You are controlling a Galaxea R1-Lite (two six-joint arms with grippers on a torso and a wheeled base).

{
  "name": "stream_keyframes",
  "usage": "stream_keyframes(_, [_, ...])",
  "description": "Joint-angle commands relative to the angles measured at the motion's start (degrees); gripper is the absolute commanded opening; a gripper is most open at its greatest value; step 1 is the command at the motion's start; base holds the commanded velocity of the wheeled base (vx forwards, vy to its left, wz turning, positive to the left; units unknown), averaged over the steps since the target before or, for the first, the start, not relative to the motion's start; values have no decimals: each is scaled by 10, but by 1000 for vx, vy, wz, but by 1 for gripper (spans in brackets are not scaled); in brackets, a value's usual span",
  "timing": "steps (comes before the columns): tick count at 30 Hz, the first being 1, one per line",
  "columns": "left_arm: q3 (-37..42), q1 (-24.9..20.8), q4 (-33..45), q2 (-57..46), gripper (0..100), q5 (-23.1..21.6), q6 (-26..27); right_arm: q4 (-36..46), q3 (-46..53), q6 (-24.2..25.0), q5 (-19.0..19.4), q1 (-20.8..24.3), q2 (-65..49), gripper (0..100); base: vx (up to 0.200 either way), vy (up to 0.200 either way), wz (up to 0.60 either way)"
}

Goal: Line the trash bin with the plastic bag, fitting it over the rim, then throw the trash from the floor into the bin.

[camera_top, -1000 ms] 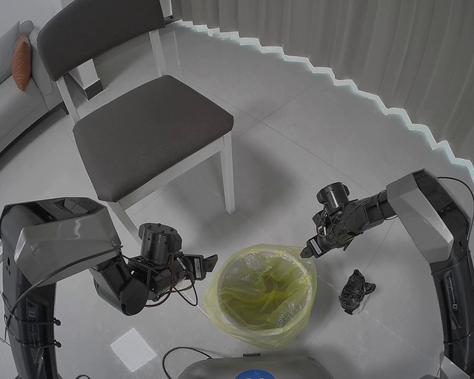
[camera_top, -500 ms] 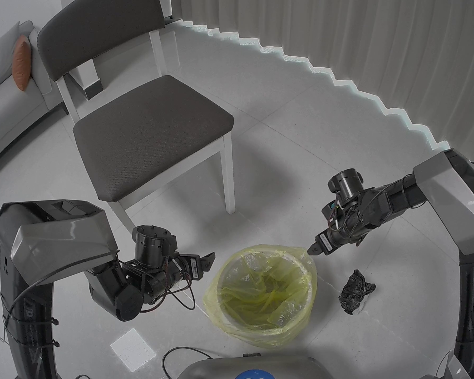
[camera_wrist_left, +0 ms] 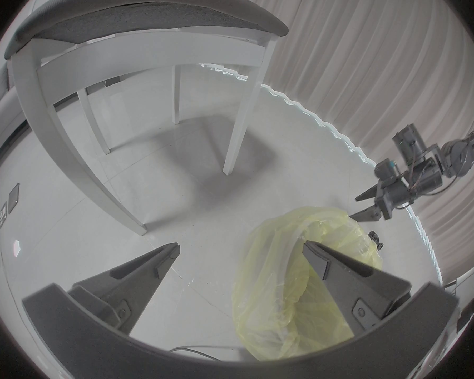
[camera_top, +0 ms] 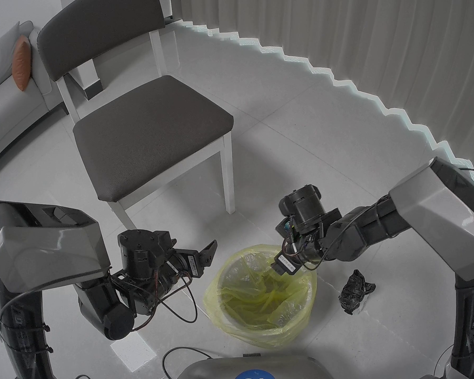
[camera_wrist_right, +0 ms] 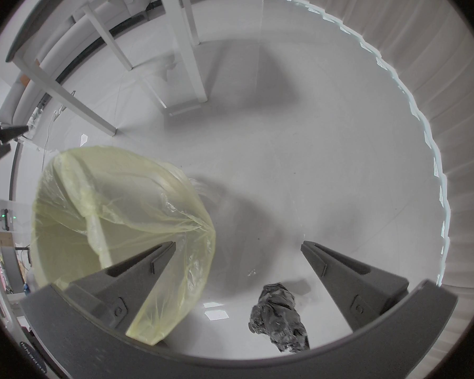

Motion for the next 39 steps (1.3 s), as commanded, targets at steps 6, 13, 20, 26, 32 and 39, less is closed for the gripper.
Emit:
stream_keyframes(6, [48,-10,-57,-26,100,10,2,-34,3,-53,-12,28,65,100,0,0,0])
stream_keyframes(13, [54,-11,-74,-26,100,13,4,-61,-2,-102,-39,32,110,100,0,0,0])
stream_keyframes(20, [52,-17,-74,-26,100,14,3,-61,-21,-140,-69,46,131,100,0,0,0])
stream_keyframes(26, [53,-18,-75,-29,100,15,4,-60,-21,-184,-107,53,141,100,0,0,0])
stream_keyframes(32, [55,-21,-98,-27,100,20,11,-56,-21,-198,-132,53,150,100,0,0,0])
stream_keyframes(39, [62,-22,-103,-26,100,21,18,-39,-12,-200,-156,49,152,100,0,0,0])
